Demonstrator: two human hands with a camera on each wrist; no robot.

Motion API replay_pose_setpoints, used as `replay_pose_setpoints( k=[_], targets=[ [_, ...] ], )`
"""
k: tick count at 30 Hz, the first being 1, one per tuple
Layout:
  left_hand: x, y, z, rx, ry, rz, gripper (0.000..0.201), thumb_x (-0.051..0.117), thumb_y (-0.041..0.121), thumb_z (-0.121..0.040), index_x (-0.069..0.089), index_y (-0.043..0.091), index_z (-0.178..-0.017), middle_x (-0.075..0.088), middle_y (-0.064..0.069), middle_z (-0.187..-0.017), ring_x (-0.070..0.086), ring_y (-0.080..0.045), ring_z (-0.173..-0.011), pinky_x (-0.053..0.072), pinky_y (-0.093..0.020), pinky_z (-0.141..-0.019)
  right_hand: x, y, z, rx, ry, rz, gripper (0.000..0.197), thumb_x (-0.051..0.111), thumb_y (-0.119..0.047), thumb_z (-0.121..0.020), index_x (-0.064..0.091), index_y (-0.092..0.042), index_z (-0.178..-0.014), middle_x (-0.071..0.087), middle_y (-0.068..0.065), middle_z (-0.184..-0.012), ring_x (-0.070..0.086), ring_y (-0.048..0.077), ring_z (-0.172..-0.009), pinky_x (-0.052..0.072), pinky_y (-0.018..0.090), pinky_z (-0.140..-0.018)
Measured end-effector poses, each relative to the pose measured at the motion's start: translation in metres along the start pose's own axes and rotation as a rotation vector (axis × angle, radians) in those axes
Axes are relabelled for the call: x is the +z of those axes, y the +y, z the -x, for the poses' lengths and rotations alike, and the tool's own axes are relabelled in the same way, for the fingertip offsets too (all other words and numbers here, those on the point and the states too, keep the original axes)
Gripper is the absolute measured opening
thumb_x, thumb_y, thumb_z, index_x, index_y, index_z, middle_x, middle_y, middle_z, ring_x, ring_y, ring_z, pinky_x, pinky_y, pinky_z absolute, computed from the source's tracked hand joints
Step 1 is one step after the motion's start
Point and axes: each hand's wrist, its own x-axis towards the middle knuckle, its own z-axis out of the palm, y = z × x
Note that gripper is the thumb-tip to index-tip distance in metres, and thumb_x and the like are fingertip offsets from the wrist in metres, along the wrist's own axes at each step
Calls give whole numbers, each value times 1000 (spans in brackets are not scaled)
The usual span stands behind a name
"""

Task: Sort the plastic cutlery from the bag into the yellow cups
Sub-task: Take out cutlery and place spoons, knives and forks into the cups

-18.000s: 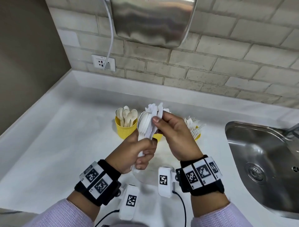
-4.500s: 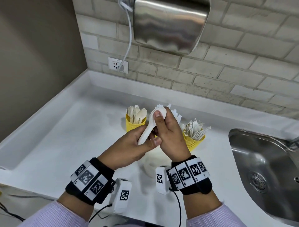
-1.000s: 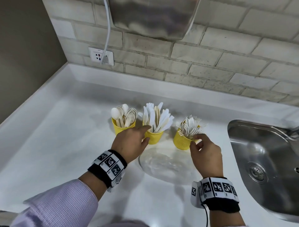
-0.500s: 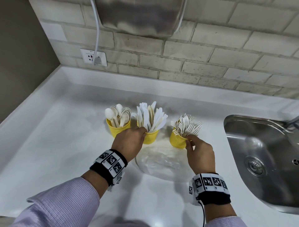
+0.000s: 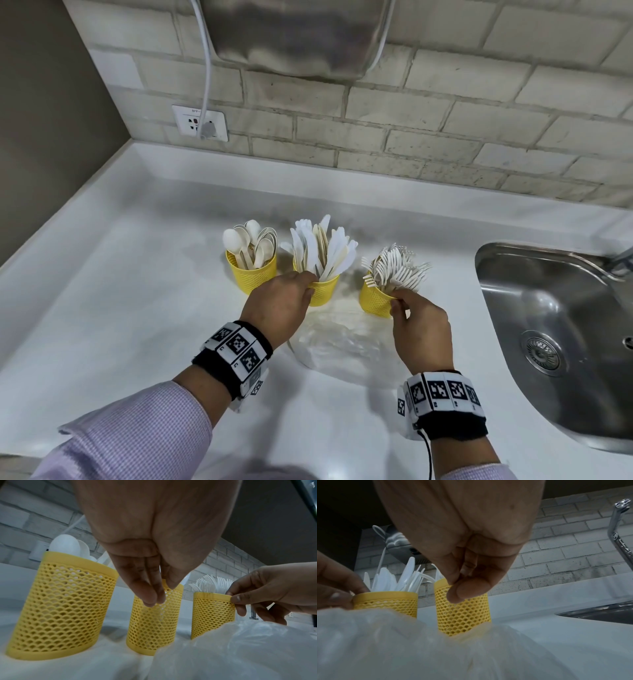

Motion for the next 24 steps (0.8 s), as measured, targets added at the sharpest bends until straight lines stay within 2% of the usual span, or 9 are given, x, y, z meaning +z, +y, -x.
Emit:
replay_pose_setpoints(
  k=[5, 8, 11, 13, 16, 19, 21, 24],
  targets=[
    [2, 3, 0, -2, -10, 24, 23, 57, 23, -99, 64, 21, -121, 71, 0, -102, 68, -27, -89, 55, -38, -68, -1, 0, 0, 0, -13, 2, 23, 59, -14, -97, 71, -29, -109, 76, -2, -92, 68, 33, -85, 51, 35, -70],
    [1, 7, 4, -22, 3, 48, 30, 62, 27, -97, 58, 22, -126, 71, 7, -105, 68, -21, -86, 51, -31, -65, -5, -3, 3, -4, -19, -4, 24, 57, -13, -97, 70, -29, -109, 75, -2, -91, 68, 32, -84, 50, 35, -69],
    [1, 12, 11, -44, 24, 86, 33, 66, 29, -95, 52, 21, -124, 69, 8, -106, 65, -16, -81, 50, -30, -63, -10, -7, 6, -18, -8, -23, 23, 56, -14, -96, 68, -30, -107, 74, -3, -87, 68, 29, -78, 48, 34, -67],
    [3, 13, 15, -49, 8, 95, 35, 68, 31, -93, 51, 20, -122, 66, 7, -109, 66, -16, -84, 52, -32, -65, -11, -11, 9, -34, 5, -39, 21, 57, -14, -96, 68, -28, -105, 75, -5, -88, 68, 27, -76, 50, 35, -68],
    [10, 13, 20, -57, -90, 27, 42, 68, 39, -91, 50, 22, -125, 60, 6, -119, 65, -19, -101, 55, -37, -72, -10, -18, 17, -65, 1, -75, 19, 59, -11, -94, 70, -25, -101, 74, -6, -85, 68, 25, -71, 54, 37, -69],
    [18, 11, 24, -95, -256, -113, 61, 65, 48, -90, 40, 25, -140, 53, 1, -127, 59, -23, -113, 54, -39, -80, -8, -21, 25, -75, -63, -59, 18, 60, -12, -93, 70, -26, -99, 73, -5, -84, 67, 26, -70, 55, 39, -69],
    [22, 10, 26, -96, -343, -170, 74, 63, 49, -92, 28, 25, -152, 54, -3, -130, 57, -27, -118, 54, -42, -86, -6, -23, 32, -85, -113, -46, 18, 61, -12, -93, 71, -26, -98, 73, -6, -86, 67, 25, -74, 53, 36, -69],
    [28, 8, 27, -96, -404, -205, 82, 63, 44, -94, 17, 23, -158, 55, -7, -132, 57, -29, -121, 54, -44, -90, -5, -27, 41, -94, -162, -39, 18, 61, -12, -93, 72, -25, -98, 73, -9, -89, 67, 20, -78, 51, 33, -70]
  ],
)
